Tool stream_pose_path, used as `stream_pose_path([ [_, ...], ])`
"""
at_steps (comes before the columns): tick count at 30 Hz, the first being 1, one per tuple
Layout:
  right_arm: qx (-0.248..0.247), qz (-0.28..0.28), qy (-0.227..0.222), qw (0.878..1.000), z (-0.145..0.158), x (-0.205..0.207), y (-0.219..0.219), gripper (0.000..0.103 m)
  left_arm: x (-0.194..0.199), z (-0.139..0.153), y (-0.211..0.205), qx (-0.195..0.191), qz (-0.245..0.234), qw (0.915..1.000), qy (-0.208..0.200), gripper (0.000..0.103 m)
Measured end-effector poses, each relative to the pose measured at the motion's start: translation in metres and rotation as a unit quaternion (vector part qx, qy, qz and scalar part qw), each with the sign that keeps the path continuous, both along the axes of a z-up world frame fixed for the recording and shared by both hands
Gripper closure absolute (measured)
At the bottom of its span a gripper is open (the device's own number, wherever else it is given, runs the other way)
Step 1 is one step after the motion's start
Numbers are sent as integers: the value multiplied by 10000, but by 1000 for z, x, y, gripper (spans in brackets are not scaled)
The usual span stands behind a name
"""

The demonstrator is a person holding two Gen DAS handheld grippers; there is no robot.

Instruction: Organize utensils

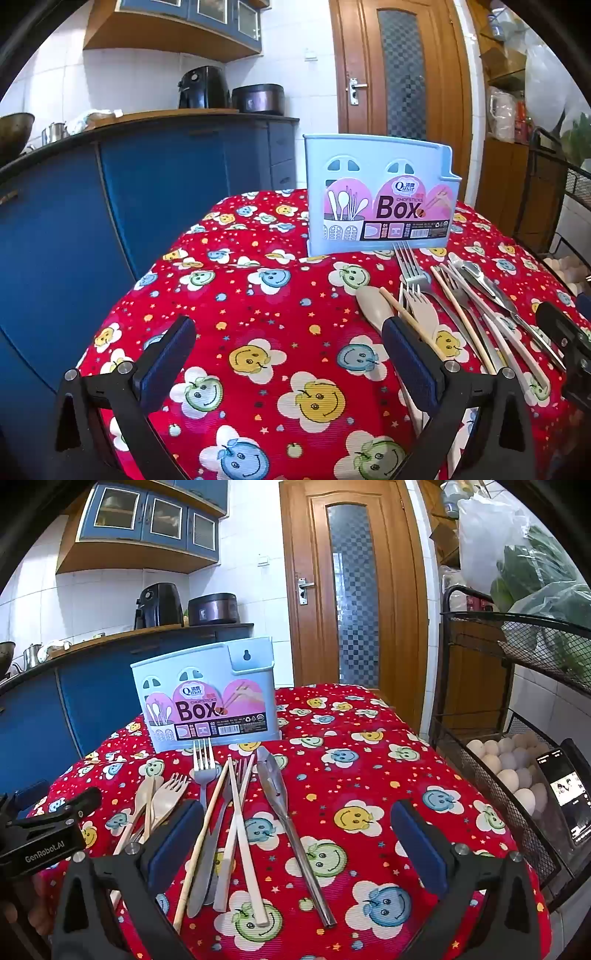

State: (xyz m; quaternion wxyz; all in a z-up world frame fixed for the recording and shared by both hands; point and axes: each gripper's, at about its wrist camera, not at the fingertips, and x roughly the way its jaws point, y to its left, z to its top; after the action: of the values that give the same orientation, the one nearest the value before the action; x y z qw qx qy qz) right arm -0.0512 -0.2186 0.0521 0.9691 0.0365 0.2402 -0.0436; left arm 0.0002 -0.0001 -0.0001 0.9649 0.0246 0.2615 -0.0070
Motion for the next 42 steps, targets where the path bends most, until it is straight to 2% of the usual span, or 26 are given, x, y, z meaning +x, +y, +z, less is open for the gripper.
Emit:
stream_pose_path([
  [42, -31, 1, 5, 10000, -1, 1, 0, 0, 0, 0, 0, -61, 5, 10000, -8, 3],
])
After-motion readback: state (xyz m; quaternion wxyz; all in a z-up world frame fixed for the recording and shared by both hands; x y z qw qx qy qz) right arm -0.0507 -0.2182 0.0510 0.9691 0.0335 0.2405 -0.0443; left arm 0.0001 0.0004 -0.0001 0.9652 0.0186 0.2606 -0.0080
